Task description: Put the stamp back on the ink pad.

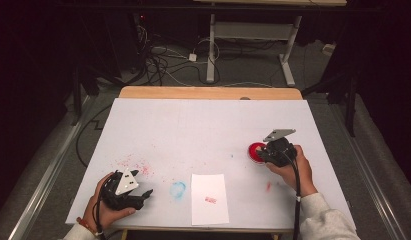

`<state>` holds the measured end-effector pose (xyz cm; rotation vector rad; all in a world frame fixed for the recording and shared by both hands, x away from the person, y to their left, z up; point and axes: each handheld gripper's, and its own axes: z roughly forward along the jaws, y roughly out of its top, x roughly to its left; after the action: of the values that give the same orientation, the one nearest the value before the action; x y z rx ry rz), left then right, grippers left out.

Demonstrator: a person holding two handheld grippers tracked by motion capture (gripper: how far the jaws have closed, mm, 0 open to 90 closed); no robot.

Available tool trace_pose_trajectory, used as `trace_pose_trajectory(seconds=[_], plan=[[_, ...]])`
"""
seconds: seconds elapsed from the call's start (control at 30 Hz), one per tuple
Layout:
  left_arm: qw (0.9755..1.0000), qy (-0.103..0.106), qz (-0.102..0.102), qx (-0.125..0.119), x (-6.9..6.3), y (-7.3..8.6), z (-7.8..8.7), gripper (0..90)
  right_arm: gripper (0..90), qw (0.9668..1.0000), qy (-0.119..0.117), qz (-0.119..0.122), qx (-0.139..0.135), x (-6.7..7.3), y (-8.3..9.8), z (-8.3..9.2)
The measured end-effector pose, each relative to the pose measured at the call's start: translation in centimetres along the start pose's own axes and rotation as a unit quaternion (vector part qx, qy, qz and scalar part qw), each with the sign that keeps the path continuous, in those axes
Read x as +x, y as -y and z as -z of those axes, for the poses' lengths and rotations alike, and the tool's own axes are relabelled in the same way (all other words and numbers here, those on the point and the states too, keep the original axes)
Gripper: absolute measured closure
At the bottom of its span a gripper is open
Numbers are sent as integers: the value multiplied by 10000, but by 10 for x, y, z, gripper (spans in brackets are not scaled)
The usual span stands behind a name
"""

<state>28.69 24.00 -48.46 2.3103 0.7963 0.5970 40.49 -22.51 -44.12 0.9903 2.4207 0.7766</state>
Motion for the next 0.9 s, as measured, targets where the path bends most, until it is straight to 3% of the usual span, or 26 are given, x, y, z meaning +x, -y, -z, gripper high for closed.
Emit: trace_pose_trajectory(seconds=[0.6,0.9], plan=[[10000,12,-23,36,0,0,-1,208,751,9999,20,-72,156,-2,1,-12],[10000,1,-28,59,0,0,-1,208,670,9998,33,-147,91,-3,1,-9]])
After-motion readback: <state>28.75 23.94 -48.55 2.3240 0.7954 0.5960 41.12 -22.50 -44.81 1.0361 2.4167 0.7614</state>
